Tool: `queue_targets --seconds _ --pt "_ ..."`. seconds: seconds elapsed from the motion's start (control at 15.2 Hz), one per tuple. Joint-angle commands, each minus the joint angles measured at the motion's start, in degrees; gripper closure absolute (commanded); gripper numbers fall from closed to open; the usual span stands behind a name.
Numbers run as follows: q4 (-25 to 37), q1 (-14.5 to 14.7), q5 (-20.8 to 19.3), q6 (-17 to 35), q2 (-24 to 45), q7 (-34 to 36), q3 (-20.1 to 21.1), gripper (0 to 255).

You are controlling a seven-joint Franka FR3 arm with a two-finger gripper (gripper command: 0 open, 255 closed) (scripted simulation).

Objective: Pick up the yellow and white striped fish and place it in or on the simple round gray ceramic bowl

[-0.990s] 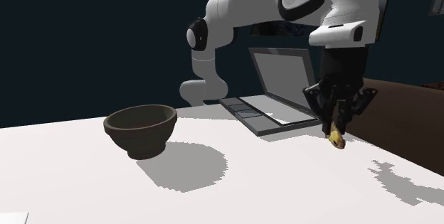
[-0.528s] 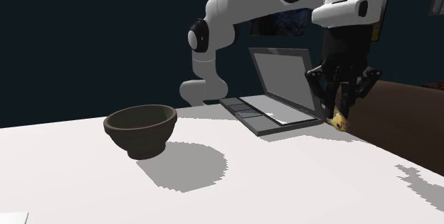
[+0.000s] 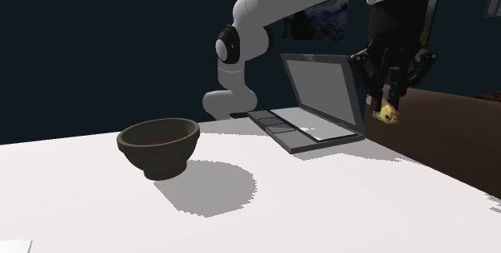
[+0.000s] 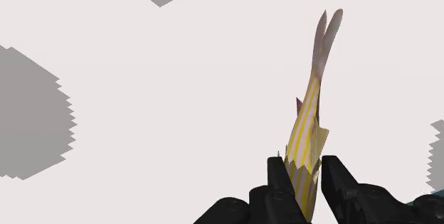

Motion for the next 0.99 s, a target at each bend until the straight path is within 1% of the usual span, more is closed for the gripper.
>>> queue_targets --seconds 0.0,0.07,0.13,0.26,0.46,0.66,0.92 --pt "4.07 1.10 -0.75 -2.57 1.54 -0.06 -0.15 255" --pt "6.42 1.80 -1.20 -4.00 2.45 -0.10 -0.25 255" --pt "6.90 1.95 -1.29 -4.28 2.64 -0.11 -0.29 255" --pt "-1.58 -2.83 1.39 -1.07 -2.84 -2.24 0.01 255" --pt "-10.59 -8.43 4.84 2.07 -9.31 -6.17 -0.38 255" --pt "-17.31 -12.80 7.83 4.12 -14.60 -10.60 -1.59 255" --pt "-24.05 -17.36 10.99 5.80 -20.32 -16.80 -3.96 255"
